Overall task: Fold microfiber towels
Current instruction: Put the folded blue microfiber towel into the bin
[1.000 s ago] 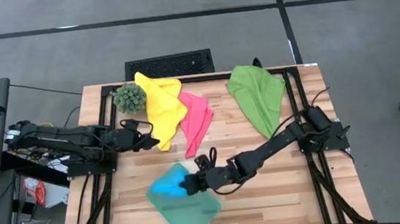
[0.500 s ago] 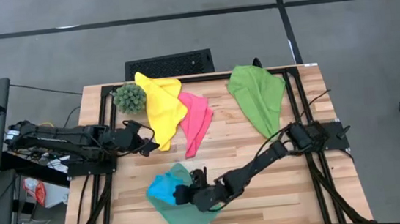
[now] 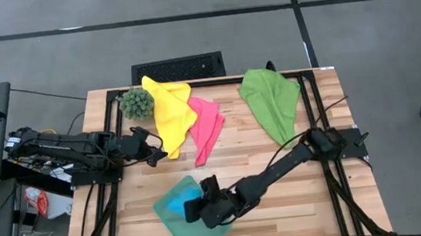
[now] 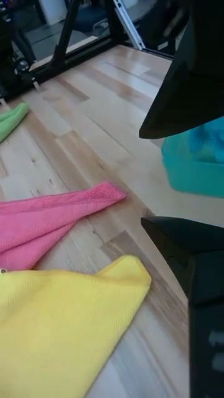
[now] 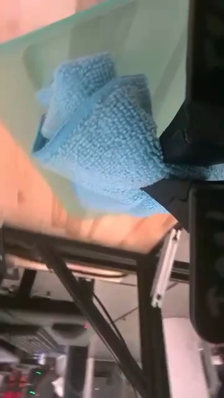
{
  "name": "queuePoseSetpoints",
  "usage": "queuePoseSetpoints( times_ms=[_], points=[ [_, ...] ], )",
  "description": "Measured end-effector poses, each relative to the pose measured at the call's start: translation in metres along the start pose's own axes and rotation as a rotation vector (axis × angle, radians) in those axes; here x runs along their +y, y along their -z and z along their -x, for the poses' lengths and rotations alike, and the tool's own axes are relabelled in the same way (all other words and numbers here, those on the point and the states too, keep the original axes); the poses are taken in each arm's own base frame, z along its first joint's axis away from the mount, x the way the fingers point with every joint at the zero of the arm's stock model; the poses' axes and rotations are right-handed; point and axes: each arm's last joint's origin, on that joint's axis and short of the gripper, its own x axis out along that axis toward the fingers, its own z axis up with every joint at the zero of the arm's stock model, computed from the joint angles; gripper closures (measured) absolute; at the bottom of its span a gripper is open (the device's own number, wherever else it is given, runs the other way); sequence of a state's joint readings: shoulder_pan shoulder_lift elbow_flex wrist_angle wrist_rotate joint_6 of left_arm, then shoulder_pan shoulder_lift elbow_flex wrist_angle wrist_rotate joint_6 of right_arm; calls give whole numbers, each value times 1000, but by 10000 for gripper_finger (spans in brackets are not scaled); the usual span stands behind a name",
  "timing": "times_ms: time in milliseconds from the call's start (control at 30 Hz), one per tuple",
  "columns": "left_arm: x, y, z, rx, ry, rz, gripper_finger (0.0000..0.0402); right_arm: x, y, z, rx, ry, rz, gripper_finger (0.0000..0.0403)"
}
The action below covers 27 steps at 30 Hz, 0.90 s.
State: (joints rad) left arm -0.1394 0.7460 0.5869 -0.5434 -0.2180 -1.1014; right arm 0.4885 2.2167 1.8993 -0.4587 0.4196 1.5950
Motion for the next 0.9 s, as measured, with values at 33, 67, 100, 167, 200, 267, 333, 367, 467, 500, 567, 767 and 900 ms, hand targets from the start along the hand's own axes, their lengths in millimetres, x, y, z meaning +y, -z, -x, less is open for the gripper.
queuePoseSetpoints(
  times_ms=[33, 67, 100, 167, 200, 267, 333, 367, 467, 500, 567, 767, 900],
  points=[
    [0, 0, 0, 0, 0, 0, 194, -1, -1, 1, -1, 15, 9, 361],
    [0, 0, 0, -1, 0, 0, 194, -3, 0, 1, 1, 31, 17, 358],
    [0, 0, 0, -1, -1, -2, 194, -4, 1, 0, 7, 40, 22, 355],
    [0, 0, 0, -4, -2, -10, 194, -7, 5, 0, 26, 57, 18, 350],
    [0, 0, 0, -5, -4, -10, 194, -8, 8, -1, 35, 62, 6, 348],
    [1, 0, 0, -12, -13, -12, 194, -11, 12, -1, 49, 80, -2, 347],
    [1, 0, 0, -20, -17, -12, 194, -11, 14, -1, 51, 80, -1, 347],
    [1, 0, 0, -20, -19, -12, 194, -11, 13, -1, 47, 76, -2, 347],
    [1, 0, 0, -21, -19, -18, 194, -10, 4, -3, 29, 75, 9, 347],
    [1, 0, 0, -21, -19, -19, 194, -7, 0, -4, 24, 62, 8, 347],
    [1, 0, 0, -23, -20, -19, 194, -1, -7, -5, 15, 14, -4, 347],
    [1, 0, 0, -25, -21, -20, 194, 8, -18, -9, -25, -72, -5, 347],
    [1, 0, 0, -25, -21, -24, 194, 4, -10, -10, -39, -51, -11, 347]
  ],
)
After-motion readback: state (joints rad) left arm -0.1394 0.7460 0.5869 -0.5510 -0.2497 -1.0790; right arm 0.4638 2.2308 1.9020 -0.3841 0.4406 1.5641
